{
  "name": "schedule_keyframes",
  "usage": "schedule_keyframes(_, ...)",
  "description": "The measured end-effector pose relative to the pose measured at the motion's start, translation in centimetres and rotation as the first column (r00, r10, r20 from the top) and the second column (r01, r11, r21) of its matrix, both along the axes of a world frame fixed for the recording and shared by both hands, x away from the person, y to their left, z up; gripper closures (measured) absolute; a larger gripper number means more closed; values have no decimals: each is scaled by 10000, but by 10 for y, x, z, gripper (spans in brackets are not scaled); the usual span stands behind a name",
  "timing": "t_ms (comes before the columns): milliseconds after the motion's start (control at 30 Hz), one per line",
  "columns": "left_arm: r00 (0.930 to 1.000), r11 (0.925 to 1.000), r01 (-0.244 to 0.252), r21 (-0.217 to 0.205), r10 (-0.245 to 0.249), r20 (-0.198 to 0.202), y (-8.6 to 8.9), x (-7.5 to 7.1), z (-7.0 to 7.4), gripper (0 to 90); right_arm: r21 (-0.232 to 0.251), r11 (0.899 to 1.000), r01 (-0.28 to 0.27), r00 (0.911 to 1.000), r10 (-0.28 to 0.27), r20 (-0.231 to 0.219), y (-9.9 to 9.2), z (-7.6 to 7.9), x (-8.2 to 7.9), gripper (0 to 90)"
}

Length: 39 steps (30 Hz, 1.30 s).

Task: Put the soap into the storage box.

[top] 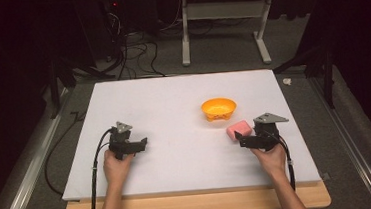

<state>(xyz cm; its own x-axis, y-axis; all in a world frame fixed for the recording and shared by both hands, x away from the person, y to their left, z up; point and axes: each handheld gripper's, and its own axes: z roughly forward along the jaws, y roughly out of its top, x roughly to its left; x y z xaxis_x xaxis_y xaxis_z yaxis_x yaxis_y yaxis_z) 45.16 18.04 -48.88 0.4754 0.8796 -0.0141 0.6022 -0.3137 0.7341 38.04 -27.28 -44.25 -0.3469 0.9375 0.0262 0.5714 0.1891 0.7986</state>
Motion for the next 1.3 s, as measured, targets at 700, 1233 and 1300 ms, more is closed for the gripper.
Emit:
schedule_keyframes(700,10000,10000,-2,5,2,3,0,0,0,166,-463,9983,365,9960,-401,-795,11,-15,30,120)
schedule_keyframes(1233,10000,10000,-12,4,12,20,0,0,0,166,-763,9963,407,9903,-504,-1298,17,-29,38,120)
schedule_keyframes(1300,10000,10000,-12,2,12,19,0,0,0,166,-850,9957,373,9902,-483,-1308,18,-30,39,120)
